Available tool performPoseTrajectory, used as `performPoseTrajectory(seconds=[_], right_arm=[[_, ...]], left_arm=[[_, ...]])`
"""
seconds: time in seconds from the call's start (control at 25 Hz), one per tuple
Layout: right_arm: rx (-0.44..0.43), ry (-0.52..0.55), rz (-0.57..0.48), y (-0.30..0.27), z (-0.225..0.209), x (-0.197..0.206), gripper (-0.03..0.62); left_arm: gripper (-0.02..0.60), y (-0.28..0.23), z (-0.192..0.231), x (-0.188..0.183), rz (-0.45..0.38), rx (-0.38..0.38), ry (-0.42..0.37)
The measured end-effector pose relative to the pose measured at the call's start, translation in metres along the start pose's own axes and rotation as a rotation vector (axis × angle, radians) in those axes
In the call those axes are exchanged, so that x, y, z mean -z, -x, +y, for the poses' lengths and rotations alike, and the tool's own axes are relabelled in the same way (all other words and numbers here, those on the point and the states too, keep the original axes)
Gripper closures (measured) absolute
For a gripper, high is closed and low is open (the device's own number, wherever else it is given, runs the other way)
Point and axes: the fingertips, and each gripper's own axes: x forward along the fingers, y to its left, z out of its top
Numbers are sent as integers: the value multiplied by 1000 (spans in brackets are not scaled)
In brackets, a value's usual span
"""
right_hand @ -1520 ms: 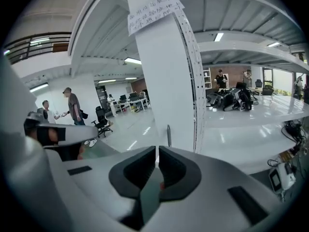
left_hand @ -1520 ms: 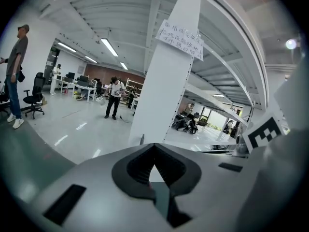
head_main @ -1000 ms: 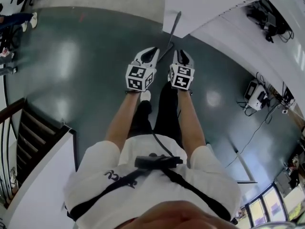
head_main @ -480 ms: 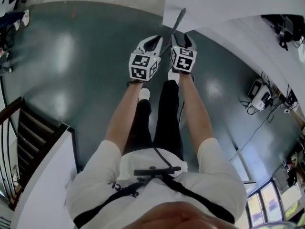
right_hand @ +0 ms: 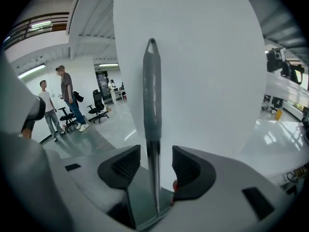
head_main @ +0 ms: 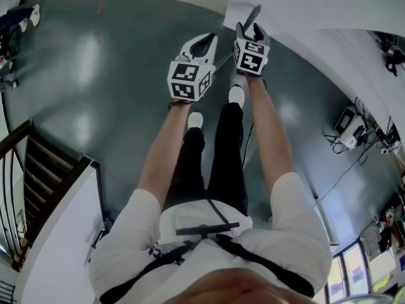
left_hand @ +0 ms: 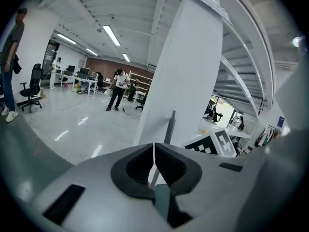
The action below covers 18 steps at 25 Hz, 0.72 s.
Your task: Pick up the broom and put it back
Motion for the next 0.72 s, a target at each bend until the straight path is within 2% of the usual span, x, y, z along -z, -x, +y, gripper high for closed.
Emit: performPoseTrajectory(seconds=[0.04, 0.08, 0.2, 0.56, 0.72], right_arm=[[6, 1, -7, -2, -4, -3, 380], [12, 5, -10, -3, -7, -4, 423], [18, 30, -9, -4, -5, -4, 499], [-9, 76, 6, 66, 21, 3, 499], [6, 90, -44, 121, 46, -17, 499]], left_arm=[[569, 0, 0, -1, -5, -2, 1], [569, 1, 1, -2, -9, -3, -1], [569, 4, 5, -4, -19, -7, -4], [569, 44, -7, -20, -54, 8, 15], [569, 85, -20, -27, -59, 26, -8]])
